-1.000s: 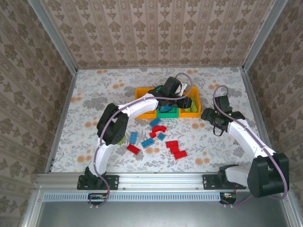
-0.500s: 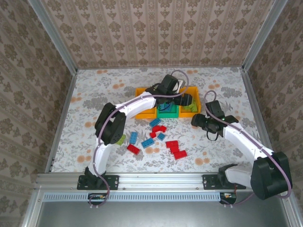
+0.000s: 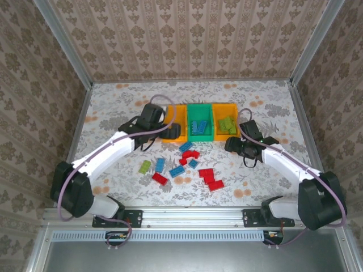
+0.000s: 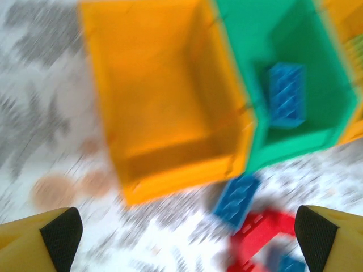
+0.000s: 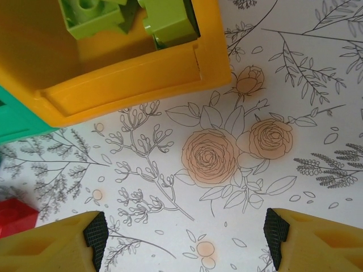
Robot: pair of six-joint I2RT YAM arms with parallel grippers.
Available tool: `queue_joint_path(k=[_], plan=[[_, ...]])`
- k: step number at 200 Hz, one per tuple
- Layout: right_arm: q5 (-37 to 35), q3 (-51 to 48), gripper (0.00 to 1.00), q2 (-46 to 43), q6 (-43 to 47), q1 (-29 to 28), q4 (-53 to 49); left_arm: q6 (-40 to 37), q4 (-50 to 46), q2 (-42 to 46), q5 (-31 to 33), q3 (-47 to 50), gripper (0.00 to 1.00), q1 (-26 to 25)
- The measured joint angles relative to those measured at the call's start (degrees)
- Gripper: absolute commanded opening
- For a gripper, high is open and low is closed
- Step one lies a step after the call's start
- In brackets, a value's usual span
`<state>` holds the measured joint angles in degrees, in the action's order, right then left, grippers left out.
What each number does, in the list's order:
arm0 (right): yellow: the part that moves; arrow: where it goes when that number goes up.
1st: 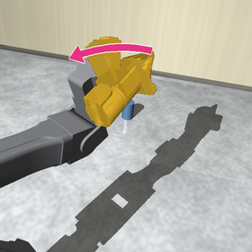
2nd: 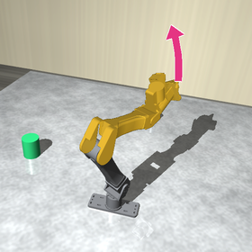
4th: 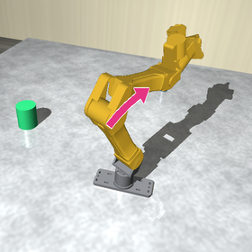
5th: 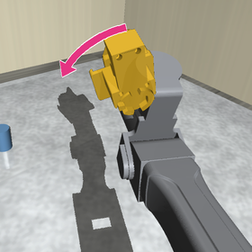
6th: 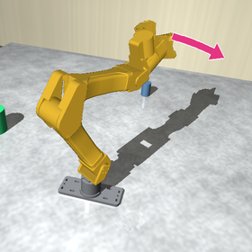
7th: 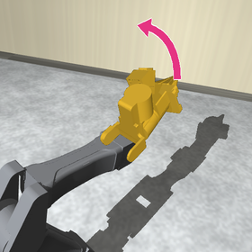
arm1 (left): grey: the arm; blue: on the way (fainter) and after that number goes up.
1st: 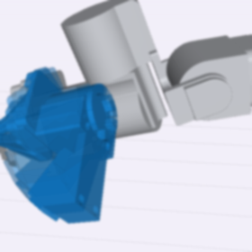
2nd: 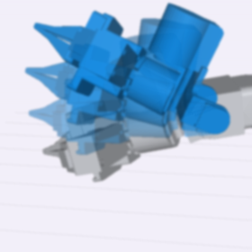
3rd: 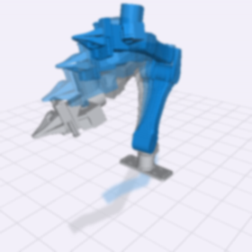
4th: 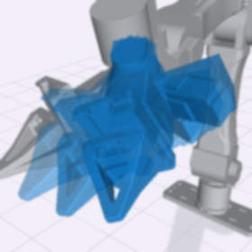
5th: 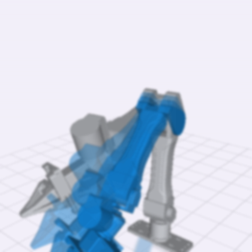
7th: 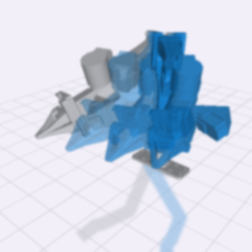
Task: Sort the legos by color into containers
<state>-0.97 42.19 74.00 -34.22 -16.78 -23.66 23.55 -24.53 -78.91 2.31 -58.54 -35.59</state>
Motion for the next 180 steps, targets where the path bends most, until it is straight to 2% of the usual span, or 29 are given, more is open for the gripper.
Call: queue_joint_path(k=[61, 146, 180], plan=[[0.2, 2.1, 0.76, 3.3, 0.9, 0.0, 1.2, 5.7, -10.1, 8.6, 3.1, 15.5, 0.99, 2.5], [0.2, 2.1, 0.77, 3.8, 1.1, 0.0, 1.2, 8.5, -12.2, 9.0, 2.2, 19.1, 0.93, 5.3], [0.2, 2.8, 0.77, 3.9, 1.1, 0.0, 1.2, 8.4, -9.4, 4.8, -0.2, 22.2, 0.88, 7.7]])
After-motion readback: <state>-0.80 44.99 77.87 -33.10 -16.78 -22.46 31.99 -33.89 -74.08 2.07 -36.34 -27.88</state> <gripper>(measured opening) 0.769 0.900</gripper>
